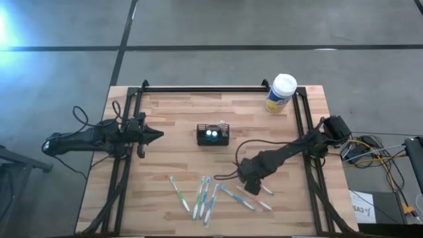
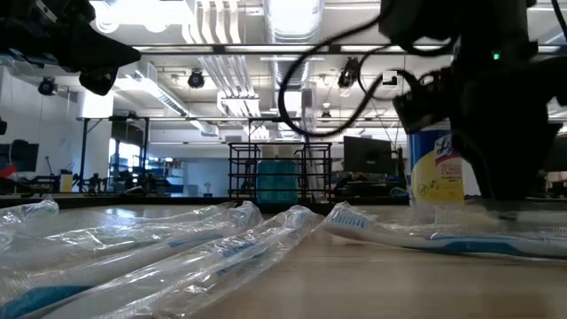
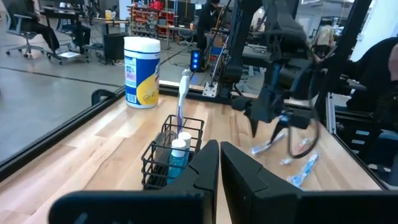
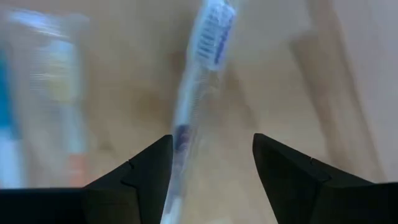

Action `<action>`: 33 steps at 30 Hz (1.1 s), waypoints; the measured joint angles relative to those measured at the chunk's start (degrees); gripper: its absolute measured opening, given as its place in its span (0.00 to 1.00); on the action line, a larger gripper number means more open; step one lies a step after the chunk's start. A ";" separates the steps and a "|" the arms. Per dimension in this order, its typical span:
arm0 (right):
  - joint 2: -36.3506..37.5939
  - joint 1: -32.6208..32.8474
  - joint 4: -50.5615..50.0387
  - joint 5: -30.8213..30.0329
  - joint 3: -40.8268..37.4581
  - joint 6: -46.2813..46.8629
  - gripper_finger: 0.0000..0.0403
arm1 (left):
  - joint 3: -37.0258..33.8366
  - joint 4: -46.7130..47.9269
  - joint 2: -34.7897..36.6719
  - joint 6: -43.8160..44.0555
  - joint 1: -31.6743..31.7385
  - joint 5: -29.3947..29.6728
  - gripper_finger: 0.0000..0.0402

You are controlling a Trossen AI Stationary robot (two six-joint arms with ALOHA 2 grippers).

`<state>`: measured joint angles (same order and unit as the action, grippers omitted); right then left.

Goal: Pick & Place toothbrushing station
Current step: Put the purple toothbrush in the wire organizer

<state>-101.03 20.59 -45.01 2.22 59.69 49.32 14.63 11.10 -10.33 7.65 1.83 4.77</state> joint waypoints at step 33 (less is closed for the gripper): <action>21.33 -3.10 19.00 -9.91 -4.22 -30.23 0.04 | 0.00 0.08 0.00 -0.29 0.04 0.12 0.06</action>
<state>-79.71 17.50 -26.01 -7.70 55.47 19.08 14.63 11.18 -10.33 7.35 1.87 4.89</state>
